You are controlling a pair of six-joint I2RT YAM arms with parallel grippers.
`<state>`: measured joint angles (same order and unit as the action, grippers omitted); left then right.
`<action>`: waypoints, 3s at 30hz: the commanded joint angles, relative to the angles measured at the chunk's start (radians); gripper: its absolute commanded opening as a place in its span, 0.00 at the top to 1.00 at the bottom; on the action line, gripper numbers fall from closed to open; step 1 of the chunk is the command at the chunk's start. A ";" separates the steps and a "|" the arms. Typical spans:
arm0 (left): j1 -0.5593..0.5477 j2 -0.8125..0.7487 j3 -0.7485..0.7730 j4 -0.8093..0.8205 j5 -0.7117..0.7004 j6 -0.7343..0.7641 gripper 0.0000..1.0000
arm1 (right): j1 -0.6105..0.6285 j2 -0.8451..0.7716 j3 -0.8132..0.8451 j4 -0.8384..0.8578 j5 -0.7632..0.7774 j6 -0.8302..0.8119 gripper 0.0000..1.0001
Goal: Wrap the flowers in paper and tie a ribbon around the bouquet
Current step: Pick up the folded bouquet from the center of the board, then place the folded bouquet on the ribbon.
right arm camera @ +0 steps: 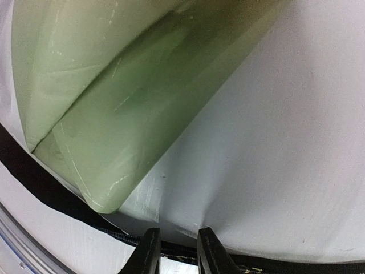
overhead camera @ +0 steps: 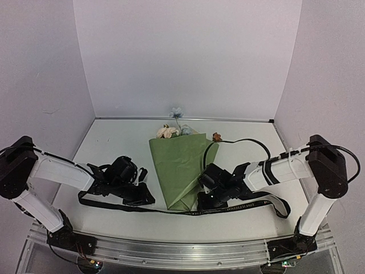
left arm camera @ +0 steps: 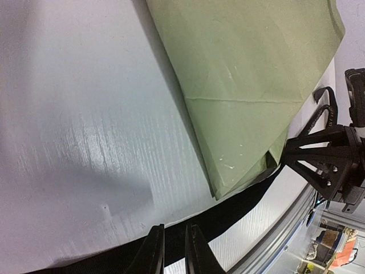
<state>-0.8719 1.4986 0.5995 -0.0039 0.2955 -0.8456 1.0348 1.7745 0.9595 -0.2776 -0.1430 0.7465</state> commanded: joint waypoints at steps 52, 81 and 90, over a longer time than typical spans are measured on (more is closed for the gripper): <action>0.324 0.428 0.438 0.097 0.277 -0.053 0.72 | -0.343 0.182 0.179 0.309 -0.172 0.446 0.99; 0.297 0.307 0.406 -0.033 0.362 -0.100 0.94 | -0.306 0.013 0.134 0.146 -0.181 0.648 1.00; 0.251 0.239 0.329 -0.027 0.337 -0.128 0.94 | -0.240 -0.045 0.037 0.153 -0.123 0.650 1.00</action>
<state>-0.5995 1.8063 0.9610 -0.0283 0.6355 -0.9511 0.7641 1.7837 1.0354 -0.1246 -0.3151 1.3888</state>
